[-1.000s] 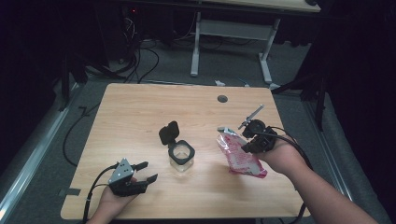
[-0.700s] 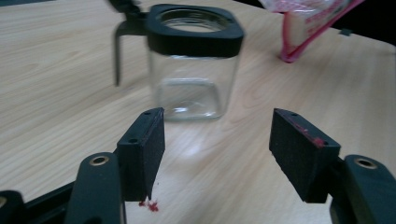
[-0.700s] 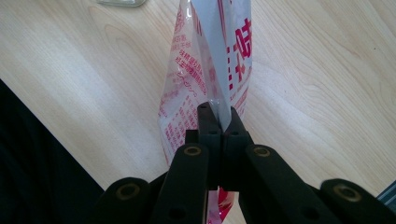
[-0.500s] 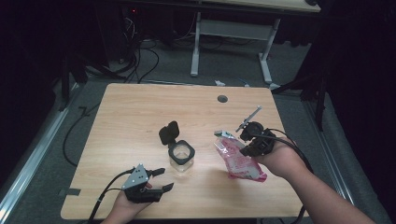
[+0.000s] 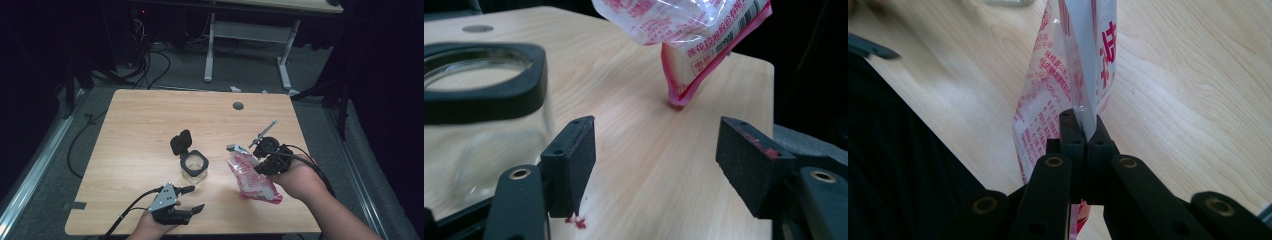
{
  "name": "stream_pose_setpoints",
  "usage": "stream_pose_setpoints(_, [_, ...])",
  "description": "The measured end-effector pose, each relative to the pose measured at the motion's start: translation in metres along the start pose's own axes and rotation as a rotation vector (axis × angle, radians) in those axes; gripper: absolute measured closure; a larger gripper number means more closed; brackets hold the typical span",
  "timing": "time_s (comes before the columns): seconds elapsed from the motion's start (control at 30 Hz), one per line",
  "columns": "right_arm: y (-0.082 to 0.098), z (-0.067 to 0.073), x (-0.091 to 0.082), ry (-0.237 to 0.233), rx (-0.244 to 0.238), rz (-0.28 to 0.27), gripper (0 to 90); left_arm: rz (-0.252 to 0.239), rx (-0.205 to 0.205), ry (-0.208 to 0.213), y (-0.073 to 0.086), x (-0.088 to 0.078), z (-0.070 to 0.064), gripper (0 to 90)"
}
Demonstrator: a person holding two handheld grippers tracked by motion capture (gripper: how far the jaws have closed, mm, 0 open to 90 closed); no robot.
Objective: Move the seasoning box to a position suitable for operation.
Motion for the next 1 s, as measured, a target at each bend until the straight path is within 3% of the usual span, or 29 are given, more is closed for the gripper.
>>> stream_pose_setpoints(0.23, [-0.005, -0.008, -0.008, 0.000, 0.012, -0.016, 90.0, 0.013, 0.016, 0.011, -0.002, 0.023, -0.007, 31.3])
stream_pose_setpoints(0.37, [-0.005, -0.011, -0.008, -0.004, 0.009, 0.003, 90.0, 0.026, 0.016, 0.013, -0.001, 0.029, -0.010, 30.7])
stream_pose_setpoints(0.63, [-0.010, -0.005, -0.008, -0.013, 0.002, 0.045, 90.0, 0.037, 0.029, -0.013, -0.005, 0.039, -0.014, 24.6])
stream_pose_setpoints(0.73, [-0.012, -0.002, -0.009, -0.011, -0.004, 0.052, 90.0, 0.030, 0.031, -0.005, -0.008, 0.046, -0.018, 21.9])
stream_pose_setpoints(1.0, [-0.018, 0.005, -0.013, -0.021, -0.015, 0.044, 90.0, 0.073, 0.038, 0.037, -0.017, 0.076, -0.028, 16.4])
Point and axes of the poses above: each handheld gripper's, and its own axes: x roughly forward along the jaws, y roughly out of its underside, z roughly to its left, the point moved 4 cm from there along x, roughly forward along the jaws, and after that the axes turned 1 degree about x, right-handed, at the moved point
